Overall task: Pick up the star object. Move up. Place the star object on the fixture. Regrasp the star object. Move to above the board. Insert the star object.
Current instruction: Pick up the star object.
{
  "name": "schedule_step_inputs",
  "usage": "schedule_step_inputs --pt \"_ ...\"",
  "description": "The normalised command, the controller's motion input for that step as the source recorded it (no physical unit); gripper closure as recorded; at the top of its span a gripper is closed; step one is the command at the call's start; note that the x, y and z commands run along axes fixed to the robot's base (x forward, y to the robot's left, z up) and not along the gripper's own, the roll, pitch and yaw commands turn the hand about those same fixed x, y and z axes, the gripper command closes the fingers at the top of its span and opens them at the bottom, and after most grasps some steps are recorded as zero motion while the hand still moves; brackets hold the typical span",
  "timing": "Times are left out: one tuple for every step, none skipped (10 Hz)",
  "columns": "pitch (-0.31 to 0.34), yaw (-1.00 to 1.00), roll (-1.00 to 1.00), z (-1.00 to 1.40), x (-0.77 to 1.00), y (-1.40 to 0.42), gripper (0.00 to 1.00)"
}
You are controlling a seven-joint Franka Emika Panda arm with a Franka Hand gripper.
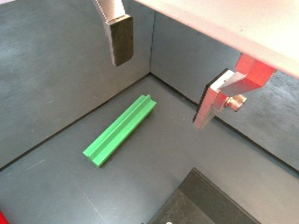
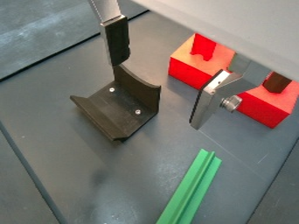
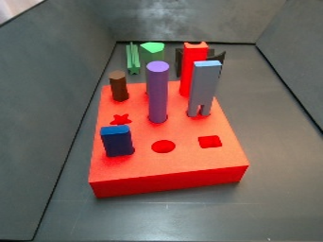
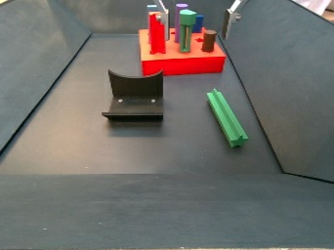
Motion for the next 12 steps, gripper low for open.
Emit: schedule_step_inputs --pt "-0.26 0.0 -0.12 -0.58 -0.41 0.28 0.0" --pt "-0.249 0.43 -0.06 -0.75 -0.4 0.6 0.0" --pt "-0.213 0.53 -0.03 -0.85 -0.32 0.69 0.0" --pt "-0.213 0.41 -0.02 -0.85 -0.21 0.49 0.0" --pt "-0.18 0.24 -0.03 -0.87 0.0 0.18 0.0" --pt "-0.264 0.05 -0.06 -0.57 0.03 -0.04 0.0" --pt "-0.206 0.13 0.0 -0.75 0.12 -0.3 0.0" --pt "0.0 0.19 0.0 -0.56 0.34 -0.32 0.0" --pt "0.0 0.21 0.0 -0.5 0.35 -0.39 0.0" --pt "0.0 0.2 0.0 -0.51 0.34 -0.38 0.0" --pt "-0.029 0.19 -0.03 -0.56 0.14 -0.33 0.0" --pt "-0.027 0.17 -0.03 -0.65 0.0 -0.2 0.0"
